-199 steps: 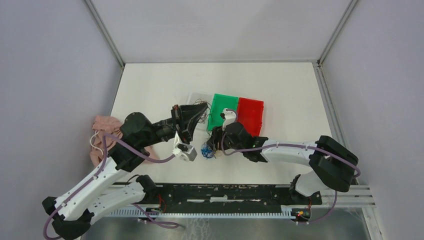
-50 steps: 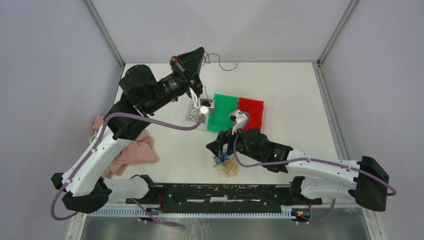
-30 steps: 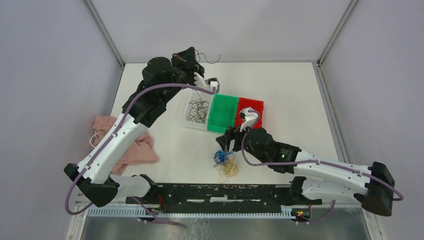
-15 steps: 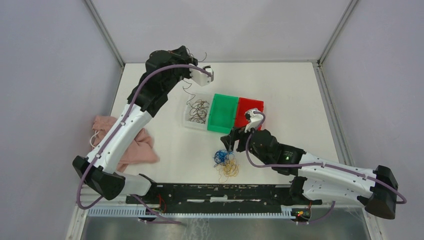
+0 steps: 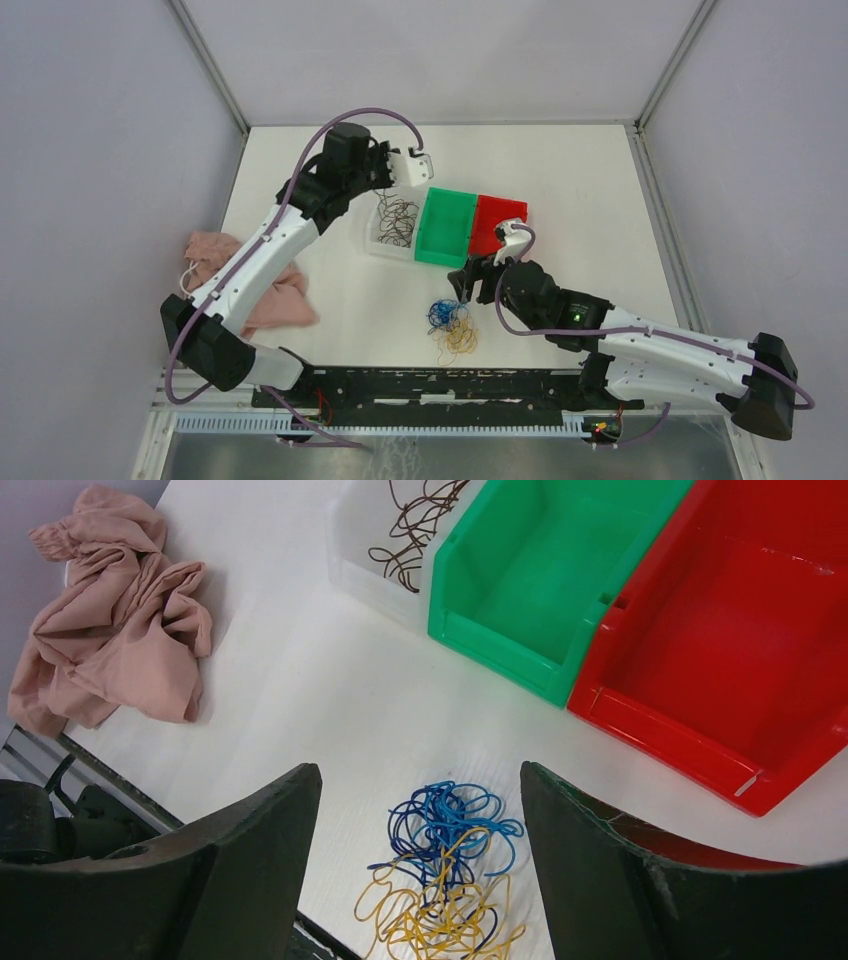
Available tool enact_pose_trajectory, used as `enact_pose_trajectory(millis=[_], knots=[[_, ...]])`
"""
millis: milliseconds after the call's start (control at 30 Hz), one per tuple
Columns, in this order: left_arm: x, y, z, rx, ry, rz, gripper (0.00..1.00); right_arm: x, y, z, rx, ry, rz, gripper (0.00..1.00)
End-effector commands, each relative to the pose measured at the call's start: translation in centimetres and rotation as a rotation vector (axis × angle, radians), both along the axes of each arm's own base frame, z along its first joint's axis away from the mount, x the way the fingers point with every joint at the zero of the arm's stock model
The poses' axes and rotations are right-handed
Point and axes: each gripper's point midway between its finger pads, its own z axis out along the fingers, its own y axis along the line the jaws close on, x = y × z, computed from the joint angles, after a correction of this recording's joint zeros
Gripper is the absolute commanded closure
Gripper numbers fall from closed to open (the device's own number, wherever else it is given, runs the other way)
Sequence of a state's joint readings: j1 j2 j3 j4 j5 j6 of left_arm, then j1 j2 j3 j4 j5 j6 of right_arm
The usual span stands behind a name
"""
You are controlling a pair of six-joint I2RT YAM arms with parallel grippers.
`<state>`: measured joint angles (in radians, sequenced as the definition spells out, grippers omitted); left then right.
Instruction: Untangle the cables
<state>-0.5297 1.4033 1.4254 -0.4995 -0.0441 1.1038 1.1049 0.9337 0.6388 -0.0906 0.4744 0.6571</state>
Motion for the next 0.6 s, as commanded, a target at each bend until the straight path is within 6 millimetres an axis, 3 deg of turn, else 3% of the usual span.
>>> enact_pose_trajectory(millis=[0,167,567], knots=[[-1.6,-0.2,-5.0,-0.094,0.186,0.069,0.97,0.5,-0.6,1.0,0.029,-0.023,-0.042,0.21],[-1.2,0.1,-8.6,-0.071,0.230,0.114,0.97,0.5,-0.8,0.9,0.024,-0.023,-0.050,0.20],[1.8,-0.6,-12.6,-0.028,0.180,0.130,0.97,0.6,-1.8,0.1,0.019,-0.015,-0.083,0.20]])
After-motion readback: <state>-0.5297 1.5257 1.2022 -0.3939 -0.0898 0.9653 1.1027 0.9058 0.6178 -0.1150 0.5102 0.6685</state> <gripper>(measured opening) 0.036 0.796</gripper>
